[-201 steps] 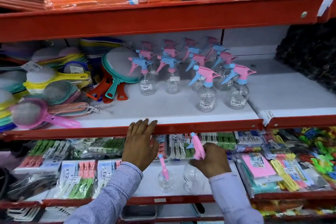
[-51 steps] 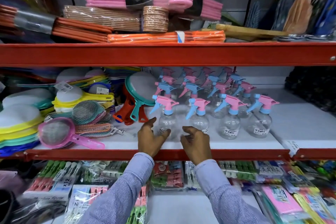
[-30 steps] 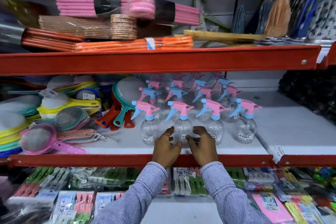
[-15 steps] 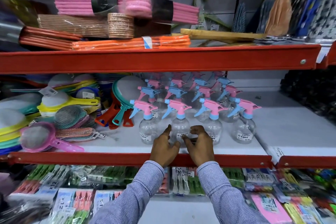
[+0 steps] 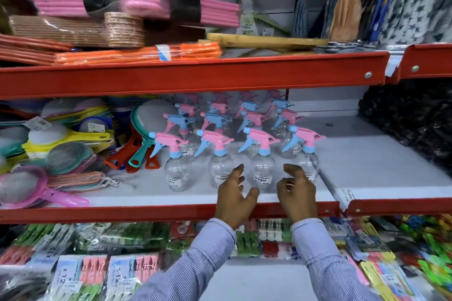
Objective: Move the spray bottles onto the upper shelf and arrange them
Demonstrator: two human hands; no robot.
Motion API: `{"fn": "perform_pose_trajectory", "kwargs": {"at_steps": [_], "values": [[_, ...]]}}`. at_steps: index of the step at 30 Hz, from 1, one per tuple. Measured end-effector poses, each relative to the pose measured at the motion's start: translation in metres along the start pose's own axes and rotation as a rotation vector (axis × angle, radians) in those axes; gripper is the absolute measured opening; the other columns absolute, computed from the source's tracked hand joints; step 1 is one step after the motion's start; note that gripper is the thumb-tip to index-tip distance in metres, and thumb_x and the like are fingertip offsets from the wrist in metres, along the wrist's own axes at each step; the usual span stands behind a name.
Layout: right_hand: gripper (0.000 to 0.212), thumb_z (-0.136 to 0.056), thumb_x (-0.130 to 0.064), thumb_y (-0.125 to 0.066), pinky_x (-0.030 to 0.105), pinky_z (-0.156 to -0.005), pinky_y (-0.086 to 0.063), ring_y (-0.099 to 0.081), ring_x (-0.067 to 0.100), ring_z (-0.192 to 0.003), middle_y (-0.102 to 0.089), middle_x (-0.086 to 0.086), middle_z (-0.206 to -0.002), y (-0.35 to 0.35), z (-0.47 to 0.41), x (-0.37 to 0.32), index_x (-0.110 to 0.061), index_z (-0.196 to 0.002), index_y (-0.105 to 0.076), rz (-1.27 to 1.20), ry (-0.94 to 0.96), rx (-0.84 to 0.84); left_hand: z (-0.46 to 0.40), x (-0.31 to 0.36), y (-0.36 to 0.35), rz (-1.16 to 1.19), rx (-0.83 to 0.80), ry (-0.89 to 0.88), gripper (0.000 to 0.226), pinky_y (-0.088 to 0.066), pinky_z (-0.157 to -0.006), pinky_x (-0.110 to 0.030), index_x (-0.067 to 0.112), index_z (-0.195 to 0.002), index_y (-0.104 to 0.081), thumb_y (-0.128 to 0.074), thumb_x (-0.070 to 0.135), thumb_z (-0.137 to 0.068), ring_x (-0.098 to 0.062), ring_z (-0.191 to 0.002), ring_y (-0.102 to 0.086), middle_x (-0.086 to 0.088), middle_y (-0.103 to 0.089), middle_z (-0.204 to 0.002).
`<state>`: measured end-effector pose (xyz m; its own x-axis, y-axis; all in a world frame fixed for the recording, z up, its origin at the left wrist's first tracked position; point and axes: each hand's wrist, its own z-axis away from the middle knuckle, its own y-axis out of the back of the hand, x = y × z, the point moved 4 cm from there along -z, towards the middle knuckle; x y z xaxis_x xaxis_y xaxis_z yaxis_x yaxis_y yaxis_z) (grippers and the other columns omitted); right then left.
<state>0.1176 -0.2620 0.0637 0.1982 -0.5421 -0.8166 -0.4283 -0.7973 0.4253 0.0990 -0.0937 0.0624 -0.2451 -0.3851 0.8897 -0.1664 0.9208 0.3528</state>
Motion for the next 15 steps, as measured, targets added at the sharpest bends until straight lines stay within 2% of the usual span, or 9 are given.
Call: {"fn": "perform_pose_trajectory", "kwargs": {"at_steps": [2,4,7,10,12,15], "values": [[0.041,-0.086,-0.007,-0.061,0.032,-0.091,-0.053,-0.068,0.029,-0.101,-0.066,0.013,-0.125,-0.002,-0.008,0.002,-0.006,-0.126,-0.056,0.029,0.024,-0.105,-0.01,-0.003,-0.016,0.0,-0.073,0.105,0.073,-0.044,-0.106,-0.036,0.012,-0.148,-0.029,-0.064,0.02,-0.084,-0.02,-0.13,-0.047,-0.007,-0.042,-0.149],[0.039,-0.086,-0.008,-0.063,0.027,-0.091,-0.051,-0.068,0.029,-0.104,-0.067,0.013,-0.123,-0.003,-0.01,-0.001,-0.004,-0.125,-0.059,0.033,0.084,-0.159,-0.018,-0.007,-0.024,-0.017,-0.11,0.143,0.075,-0.043,-0.106,-0.034,0.013,-0.149,-0.025,-0.063,0.021,-0.085,-0.02,-0.133,-0.044,-0.007,-0.038,-0.152],[0.037,-0.085,-0.006,-0.064,0.018,-0.085,-0.047,-0.069,0.026,-0.102,-0.07,0.009,-0.119,-0.006,-0.012,-0.005,-0.005,-0.122,-0.062,0.014,0.123,-0.195,-0.021,-0.009,-0.024,-0.043,-0.118,0.153,0.072,-0.043,-0.1,-0.026,0.012,-0.148,-0.029,-0.062,0.019,-0.085,-0.018,-0.132,-0.046,-0.005,-0.043,-0.148],[0.036,-0.086,-0.008,-0.064,0.009,-0.082,-0.043,-0.069,0.022,-0.102,-0.07,0.007,-0.119,-0.004,-0.016,0.002,-0.007,-0.122,-0.062,-0.005,0.137,-0.201,-0.024,-0.012,-0.029,-0.042,-0.097,0.132,0.075,-0.047,-0.101,-0.027,0.016,-0.145,-0.035,-0.061,0.031,-0.076,-0.015,-0.129,-0.05,-0.004,-0.049,-0.146],[0.037,-0.087,-0.008,-0.064,0.01,-0.083,-0.042,-0.069,0.021,-0.102,-0.07,0.006,-0.12,-0.005,-0.015,0.002,-0.007,-0.123,-0.061,-0.011,0.124,-0.199,-0.024,-0.016,-0.028,-0.039,-0.097,0.127,0.076,-0.049,-0.1,-0.028,0.018,-0.143,-0.038,-0.059,0.035,-0.072,-0.013,-0.126,-0.052,-0.001,-0.053,-0.142],[0.036,-0.087,-0.009,-0.064,0.013,-0.083,-0.043,-0.069,0.022,-0.101,-0.07,0.008,-0.12,-0.005,-0.016,0.003,-0.007,-0.123,-0.061,-0.026,0.11,-0.216,-0.024,-0.009,-0.03,-0.046,-0.098,0.108,0.068,-0.048,-0.09,-0.015,0.019,-0.142,-0.04,-0.063,0.025,-0.078,-0.01,-0.122,-0.053,0.004,-0.055,-0.137]]}}
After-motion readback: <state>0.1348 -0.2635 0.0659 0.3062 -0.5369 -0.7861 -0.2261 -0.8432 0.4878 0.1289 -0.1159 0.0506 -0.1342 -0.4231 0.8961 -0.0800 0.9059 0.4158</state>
